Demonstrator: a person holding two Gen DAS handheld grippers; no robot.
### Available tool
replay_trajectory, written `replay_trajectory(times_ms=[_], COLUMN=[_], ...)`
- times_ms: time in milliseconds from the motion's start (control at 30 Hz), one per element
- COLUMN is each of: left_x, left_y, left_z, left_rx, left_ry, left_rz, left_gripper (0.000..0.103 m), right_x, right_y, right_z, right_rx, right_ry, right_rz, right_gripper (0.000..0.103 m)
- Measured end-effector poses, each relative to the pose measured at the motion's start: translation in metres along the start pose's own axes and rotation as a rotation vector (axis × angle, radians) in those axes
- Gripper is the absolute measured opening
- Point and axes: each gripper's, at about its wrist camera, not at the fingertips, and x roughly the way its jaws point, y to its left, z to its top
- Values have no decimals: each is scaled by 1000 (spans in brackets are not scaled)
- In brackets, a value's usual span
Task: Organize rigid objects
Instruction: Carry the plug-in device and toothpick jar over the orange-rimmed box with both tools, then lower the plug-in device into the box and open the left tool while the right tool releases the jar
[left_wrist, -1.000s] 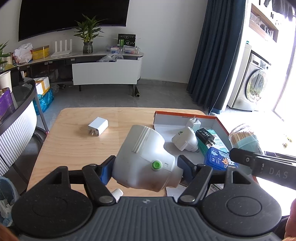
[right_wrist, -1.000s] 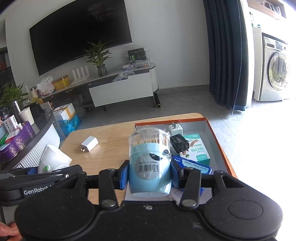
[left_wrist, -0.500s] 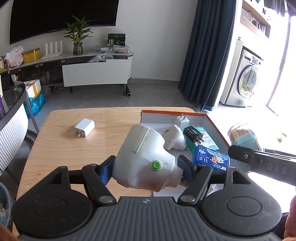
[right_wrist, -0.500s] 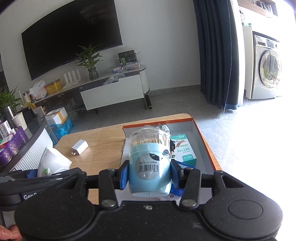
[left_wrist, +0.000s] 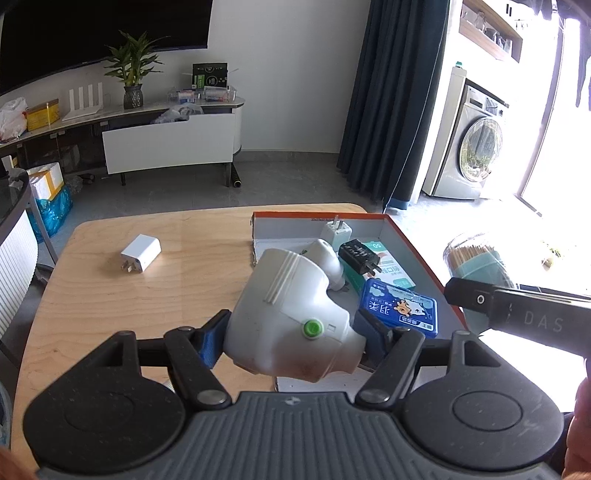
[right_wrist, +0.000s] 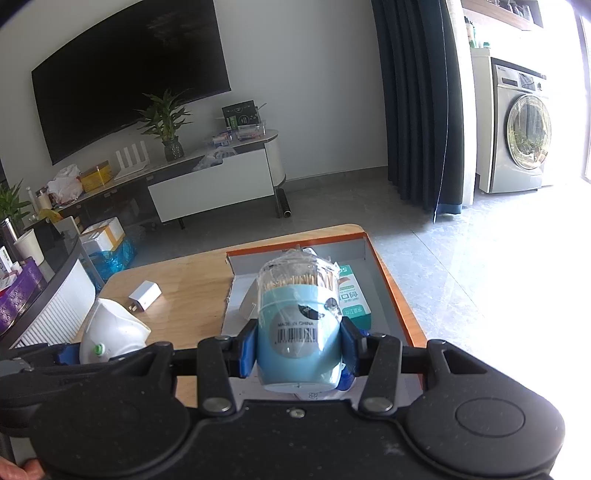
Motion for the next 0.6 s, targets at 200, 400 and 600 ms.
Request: replay_trajectory(times_ms=[200, 400, 600], left_x=[7, 12, 19], left_y=[-10, -21, -29], left_z=[-1, -3, -5], left_rx=[14, 32, 45], left_ry=[15, 30, 47], left_rz=[-22, -42, -59], left_gripper=[73, 73, 73], right_x=[1, 3, 5], right_y=[-9, -18, -27], right_z=[1, 2, 3], right_rx=[14, 26, 31], right_ry=[0, 3, 6], right_rz=[-18, -34, -44], right_gripper=[55, 55, 55])
